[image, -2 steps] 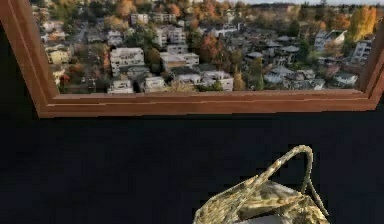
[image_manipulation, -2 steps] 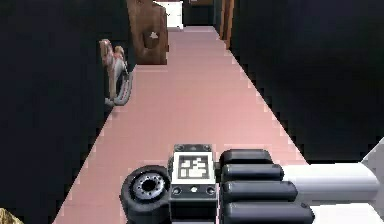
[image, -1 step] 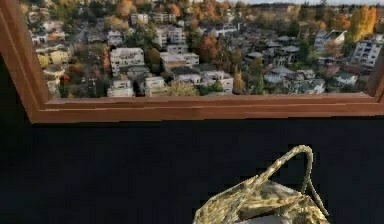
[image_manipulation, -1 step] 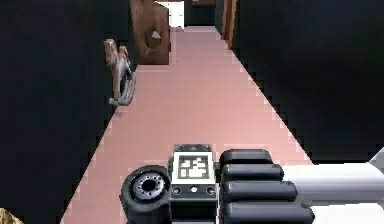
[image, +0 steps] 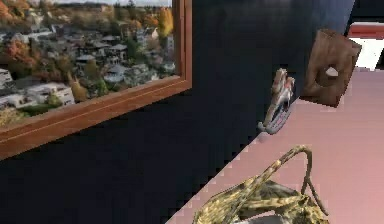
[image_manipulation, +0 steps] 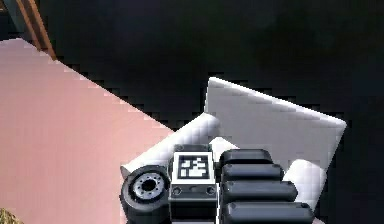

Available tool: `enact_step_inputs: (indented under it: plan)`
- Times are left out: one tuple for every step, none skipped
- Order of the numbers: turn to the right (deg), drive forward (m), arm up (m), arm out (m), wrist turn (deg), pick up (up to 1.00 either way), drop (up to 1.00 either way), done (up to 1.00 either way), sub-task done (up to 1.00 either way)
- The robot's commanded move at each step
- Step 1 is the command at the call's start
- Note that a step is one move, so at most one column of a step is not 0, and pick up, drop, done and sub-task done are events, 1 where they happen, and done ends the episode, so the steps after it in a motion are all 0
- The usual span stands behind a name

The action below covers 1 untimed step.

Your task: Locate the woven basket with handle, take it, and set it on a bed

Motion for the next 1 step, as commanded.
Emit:
enact_step_inputs:
  plan:
    - [39.0,0.0,0.0,0.0,0.0,0.0,0.0,0.0,0.0]
